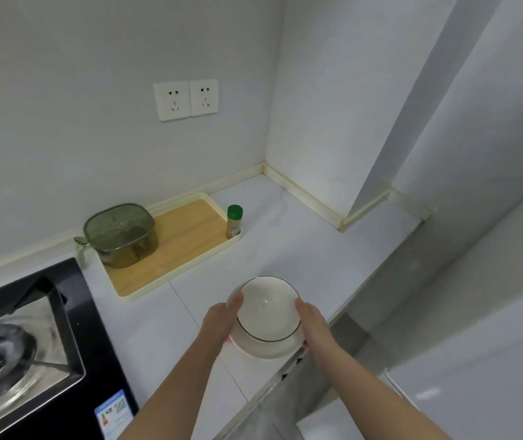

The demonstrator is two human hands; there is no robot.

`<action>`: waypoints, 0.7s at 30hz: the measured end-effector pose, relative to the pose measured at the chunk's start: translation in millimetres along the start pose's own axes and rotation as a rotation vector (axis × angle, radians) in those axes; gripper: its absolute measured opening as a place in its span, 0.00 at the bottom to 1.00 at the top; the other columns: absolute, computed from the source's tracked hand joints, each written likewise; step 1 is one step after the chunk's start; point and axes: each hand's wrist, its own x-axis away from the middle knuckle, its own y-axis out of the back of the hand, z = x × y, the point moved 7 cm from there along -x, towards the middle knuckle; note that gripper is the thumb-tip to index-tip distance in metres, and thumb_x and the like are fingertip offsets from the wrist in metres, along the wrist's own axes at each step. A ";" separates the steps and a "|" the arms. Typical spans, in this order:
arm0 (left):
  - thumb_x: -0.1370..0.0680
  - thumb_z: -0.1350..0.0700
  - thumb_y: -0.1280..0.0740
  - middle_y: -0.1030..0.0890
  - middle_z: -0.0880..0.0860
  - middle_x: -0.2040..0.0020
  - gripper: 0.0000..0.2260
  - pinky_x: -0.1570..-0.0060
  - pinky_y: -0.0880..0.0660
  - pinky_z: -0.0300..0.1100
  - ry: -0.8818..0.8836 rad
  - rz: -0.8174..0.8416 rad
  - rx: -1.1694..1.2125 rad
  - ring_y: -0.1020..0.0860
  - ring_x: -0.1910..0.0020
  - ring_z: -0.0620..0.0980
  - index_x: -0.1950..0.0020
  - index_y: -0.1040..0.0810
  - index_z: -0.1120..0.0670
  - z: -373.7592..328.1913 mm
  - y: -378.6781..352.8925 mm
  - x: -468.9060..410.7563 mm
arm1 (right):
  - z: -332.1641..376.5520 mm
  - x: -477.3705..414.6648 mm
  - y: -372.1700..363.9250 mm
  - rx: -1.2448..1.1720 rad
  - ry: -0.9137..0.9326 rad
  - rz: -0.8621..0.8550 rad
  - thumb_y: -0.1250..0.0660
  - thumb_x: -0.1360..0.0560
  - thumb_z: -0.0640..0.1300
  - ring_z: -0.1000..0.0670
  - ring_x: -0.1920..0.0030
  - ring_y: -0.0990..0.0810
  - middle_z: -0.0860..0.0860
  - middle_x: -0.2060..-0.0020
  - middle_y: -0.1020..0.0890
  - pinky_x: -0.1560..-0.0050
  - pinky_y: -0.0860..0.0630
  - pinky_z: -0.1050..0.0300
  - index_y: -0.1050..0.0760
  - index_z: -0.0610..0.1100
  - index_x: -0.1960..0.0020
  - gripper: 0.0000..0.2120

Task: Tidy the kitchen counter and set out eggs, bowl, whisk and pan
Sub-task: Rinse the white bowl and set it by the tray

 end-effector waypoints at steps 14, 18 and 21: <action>0.23 0.39 0.40 0.20 0.57 0.50 0.26 0.48 0.23 0.48 -0.033 -0.027 -0.255 0.21 0.50 0.57 0.43 0.21 0.61 -34.5 -19.7 -81.7 | 18.8 -63.2 7.7 -0.050 0.007 -0.072 0.44 0.22 0.58 0.49 0.43 0.23 0.51 0.44 0.21 0.37 0.28 0.46 0.26 0.49 0.39 0.19; 0.22 0.39 0.40 0.21 0.57 0.52 0.27 0.52 0.25 0.46 -0.043 -0.032 -0.278 0.22 0.52 0.56 0.44 0.21 0.62 -38.1 -19.2 -85.6 | 24.1 -66.8 7.5 -0.052 0.020 -0.070 0.44 0.21 0.56 0.49 0.44 0.23 0.50 0.44 0.21 0.44 0.28 0.53 0.26 0.47 0.39 0.17; 0.22 0.39 0.42 0.21 0.56 0.52 0.26 0.56 0.27 0.44 -0.058 -0.024 -0.291 0.22 0.53 0.55 0.44 0.22 0.61 -40.7 -19.0 -86.6 | 26.6 -69.0 6.1 -0.045 0.027 -0.055 0.44 0.21 0.57 0.49 0.43 0.23 0.50 0.43 0.22 0.46 0.27 0.53 0.26 0.49 0.37 0.18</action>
